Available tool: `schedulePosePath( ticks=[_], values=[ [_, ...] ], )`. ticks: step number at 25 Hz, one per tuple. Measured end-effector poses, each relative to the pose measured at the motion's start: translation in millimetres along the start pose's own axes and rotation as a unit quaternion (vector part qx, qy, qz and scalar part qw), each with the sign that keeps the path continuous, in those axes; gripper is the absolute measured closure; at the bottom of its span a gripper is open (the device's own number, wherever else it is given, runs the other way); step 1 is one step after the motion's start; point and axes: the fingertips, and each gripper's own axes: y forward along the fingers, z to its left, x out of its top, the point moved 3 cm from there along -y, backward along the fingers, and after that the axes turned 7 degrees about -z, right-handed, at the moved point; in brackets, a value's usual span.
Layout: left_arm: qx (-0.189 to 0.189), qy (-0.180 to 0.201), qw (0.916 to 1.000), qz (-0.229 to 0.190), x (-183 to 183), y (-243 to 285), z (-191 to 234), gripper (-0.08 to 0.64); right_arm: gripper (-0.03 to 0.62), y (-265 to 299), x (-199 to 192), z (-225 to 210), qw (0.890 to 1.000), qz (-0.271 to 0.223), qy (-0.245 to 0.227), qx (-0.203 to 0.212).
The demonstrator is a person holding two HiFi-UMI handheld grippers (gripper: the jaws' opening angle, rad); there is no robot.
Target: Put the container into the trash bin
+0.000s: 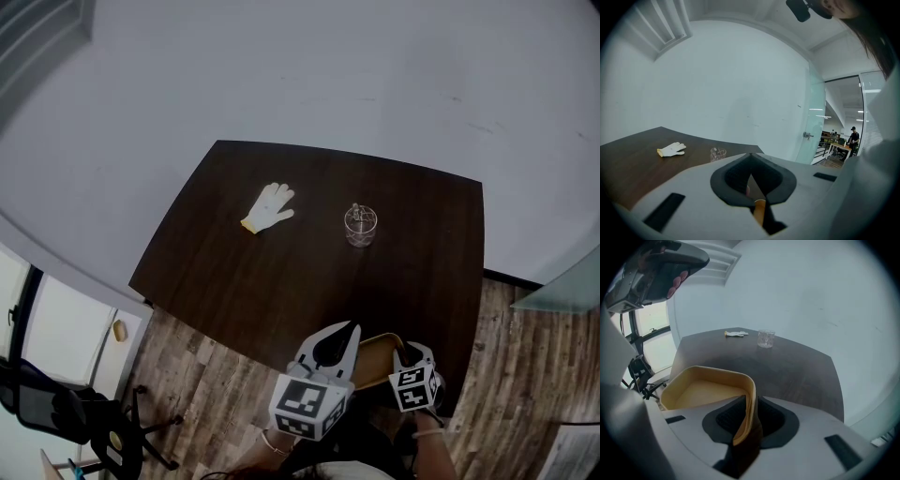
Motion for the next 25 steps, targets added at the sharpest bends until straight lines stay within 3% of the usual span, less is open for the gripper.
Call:
schedulePosePath(
  ticks=[5,11,25],
  values=[
    [0.001,-0.001,1.0,0.004,-2,2,1,0.545,0.54,6,-5,-2,1.0,0.006,0.031,-0.004],
    [-0.002,0.003,1.0,0.005,-1,-4,-2,0.545,0.562,0,2,-6,0.996,-0.022,0.083,-0.004],
    [-0.03,0.012,0.9994,-0.008,5,-38,-21,0.544,0.568,-48,10,-7,0.985,-0.074,0.15,-0.047]
  ],
)
